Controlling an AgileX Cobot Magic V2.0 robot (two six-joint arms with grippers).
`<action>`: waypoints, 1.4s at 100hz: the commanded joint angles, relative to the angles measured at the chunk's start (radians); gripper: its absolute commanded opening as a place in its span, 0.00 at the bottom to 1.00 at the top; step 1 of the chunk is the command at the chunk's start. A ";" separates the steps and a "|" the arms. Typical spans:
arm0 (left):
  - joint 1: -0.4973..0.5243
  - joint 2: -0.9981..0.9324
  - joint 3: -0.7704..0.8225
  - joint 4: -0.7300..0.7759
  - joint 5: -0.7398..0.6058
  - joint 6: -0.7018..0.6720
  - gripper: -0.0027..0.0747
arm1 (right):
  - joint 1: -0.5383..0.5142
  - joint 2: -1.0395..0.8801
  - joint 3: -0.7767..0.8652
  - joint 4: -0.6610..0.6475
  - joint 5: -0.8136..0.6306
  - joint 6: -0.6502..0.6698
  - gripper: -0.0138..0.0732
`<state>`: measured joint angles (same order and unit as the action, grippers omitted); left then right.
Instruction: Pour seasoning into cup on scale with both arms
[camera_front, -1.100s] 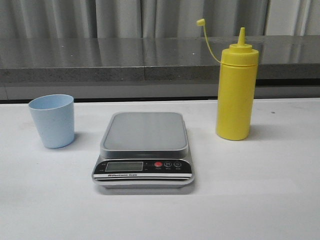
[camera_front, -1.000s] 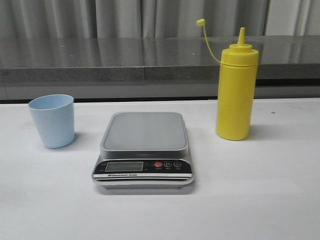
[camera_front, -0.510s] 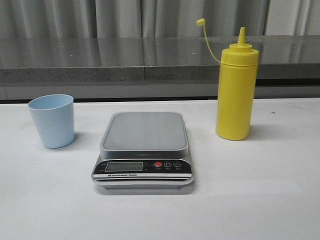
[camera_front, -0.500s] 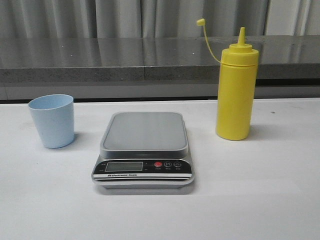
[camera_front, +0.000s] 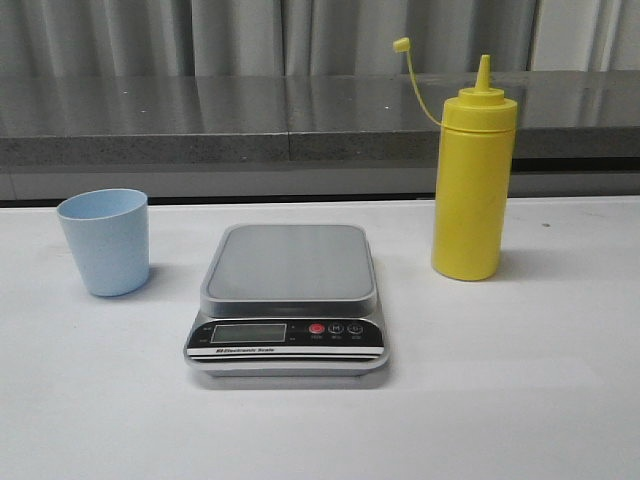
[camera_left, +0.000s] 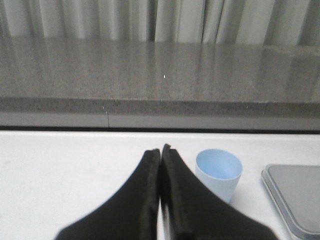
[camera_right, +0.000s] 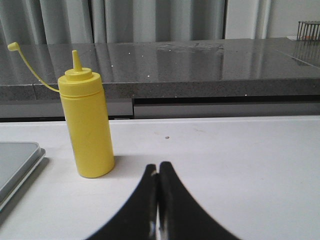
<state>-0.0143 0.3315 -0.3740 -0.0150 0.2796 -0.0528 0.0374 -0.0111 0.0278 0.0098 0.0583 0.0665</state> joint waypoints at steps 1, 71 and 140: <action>0.000 0.119 -0.086 -0.001 -0.044 0.001 0.01 | -0.008 -0.021 -0.018 -0.010 -0.075 -0.006 0.08; -0.092 0.878 -0.623 -0.078 0.213 0.021 0.67 | -0.008 -0.021 -0.018 -0.010 -0.075 -0.006 0.08; -0.134 1.347 -0.920 -0.087 0.349 0.036 0.67 | -0.008 -0.021 -0.018 -0.010 -0.075 -0.006 0.08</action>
<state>-0.1407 1.6821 -1.2523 -0.0871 0.6564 -0.0193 0.0374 -0.0111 0.0278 0.0098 0.0583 0.0665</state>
